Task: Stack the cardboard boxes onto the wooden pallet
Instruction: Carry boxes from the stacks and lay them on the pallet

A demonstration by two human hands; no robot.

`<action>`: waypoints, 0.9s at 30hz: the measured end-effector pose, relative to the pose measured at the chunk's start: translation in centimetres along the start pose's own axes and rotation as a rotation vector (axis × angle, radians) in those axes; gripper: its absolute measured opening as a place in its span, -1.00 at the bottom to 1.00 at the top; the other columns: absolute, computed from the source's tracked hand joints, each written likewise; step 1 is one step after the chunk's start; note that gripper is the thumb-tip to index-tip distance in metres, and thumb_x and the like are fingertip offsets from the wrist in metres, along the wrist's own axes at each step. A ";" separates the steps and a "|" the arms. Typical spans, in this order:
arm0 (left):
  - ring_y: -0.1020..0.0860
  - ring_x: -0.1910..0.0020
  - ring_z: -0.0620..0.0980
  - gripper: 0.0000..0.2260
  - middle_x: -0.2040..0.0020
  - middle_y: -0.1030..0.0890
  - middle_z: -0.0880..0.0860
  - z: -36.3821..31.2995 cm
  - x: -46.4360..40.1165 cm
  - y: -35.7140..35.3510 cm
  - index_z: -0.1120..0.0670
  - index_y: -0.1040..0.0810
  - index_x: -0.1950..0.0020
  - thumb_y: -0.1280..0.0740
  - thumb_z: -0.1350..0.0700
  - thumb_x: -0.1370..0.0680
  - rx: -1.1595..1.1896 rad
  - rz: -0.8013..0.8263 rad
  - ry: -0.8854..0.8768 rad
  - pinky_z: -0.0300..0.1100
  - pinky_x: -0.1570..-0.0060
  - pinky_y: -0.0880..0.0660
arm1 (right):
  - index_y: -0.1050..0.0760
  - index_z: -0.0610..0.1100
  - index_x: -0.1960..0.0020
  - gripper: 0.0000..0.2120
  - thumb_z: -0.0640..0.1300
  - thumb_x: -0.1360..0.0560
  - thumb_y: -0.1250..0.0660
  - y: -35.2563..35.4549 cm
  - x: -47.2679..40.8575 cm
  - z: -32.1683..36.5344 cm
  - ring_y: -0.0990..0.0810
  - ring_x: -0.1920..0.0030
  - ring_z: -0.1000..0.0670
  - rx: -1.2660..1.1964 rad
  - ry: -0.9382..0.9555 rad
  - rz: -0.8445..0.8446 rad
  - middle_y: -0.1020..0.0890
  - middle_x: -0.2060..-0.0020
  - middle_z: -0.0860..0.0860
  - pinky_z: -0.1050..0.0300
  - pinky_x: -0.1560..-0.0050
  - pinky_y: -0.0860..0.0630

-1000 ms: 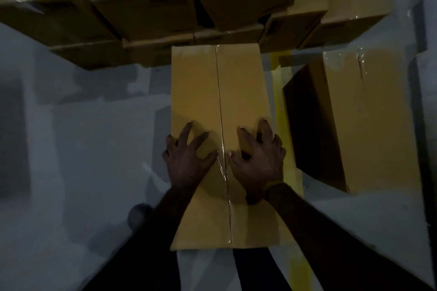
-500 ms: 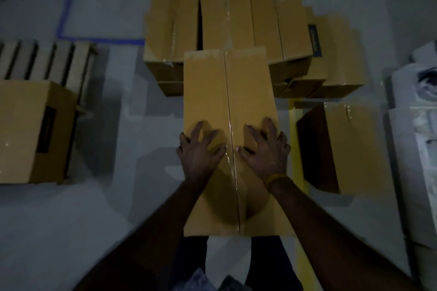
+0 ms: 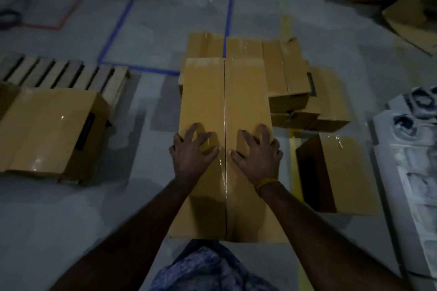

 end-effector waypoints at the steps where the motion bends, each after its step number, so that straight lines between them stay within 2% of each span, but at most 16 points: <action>1: -0.24 -0.44 0.24 -0.49 -0.54 -0.25 -0.11 0.6 0.9 1.0 -0.23 -0.49 -0.35 -0.33 -0.37 -0.45 0.001 -0.012 0.014 0.25 -0.28 -0.32 | -0.27 0.26 -0.48 -0.31 0.45 -0.41 -0.22 0.3 1.0 0.9 -0.24 -0.39 -0.37 -0.002 0.013 -0.005 0.00 -0.55 0.01 -0.29 -0.29 -0.32; 14: -0.30 -0.40 0.24 -0.49 -0.53 -0.25 -0.13 12.6 10.2 12.5 -0.25 -0.51 -0.35 -0.34 -0.37 -0.44 -0.058 -0.088 0.127 0.20 -0.26 -0.34 | -0.26 0.24 -0.50 -0.31 0.43 -0.43 -0.22 0.4 11.2 15.3 -0.21 -0.41 -0.36 -0.053 0.170 0.034 -0.01 -0.56 0.00 -0.26 -0.35 -0.26; 21: -0.25 -0.44 0.22 -0.47 -0.54 -0.23 -0.14 23.0 10.4 18.7 -0.23 -0.51 -0.36 -0.36 -0.37 -0.43 -0.042 -0.089 0.187 0.23 -0.29 -0.32 | -0.29 0.25 -0.48 -0.32 0.43 -0.42 -0.24 -1.9 12.8 27.0 -0.24 -0.40 -0.34 -0.086 0.210 0.059 -0.04 -0.55 0.01 -0.23 -0.35 -0.27; 27: -0.26 -0.43 0.24 -0.47 -0.54 -0.22 -0.12 34.1 9.0 24.9 -0.22 -0.49 -0.38 -0.34 -0.36 -0.45 -0.027 -0.091 0.208 0.24 -0.33 -0.30 | -0.30 0.25 -0.47 -0.32 0.43 -0.41 -0.25 -4.7 12.8 39.8 -0.25 -0.39 -0.32 -0.105 0.257 0.072 -0.05 -0.55 0.02 -0.22 -0.35 -0.25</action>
Point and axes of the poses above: each hand's wrist, its own x-axis away from the middle knuckle, its own y-axis out of the back of the hand, z = x × y, the point moved 6 cm from there along -x, towards the middle knuckle
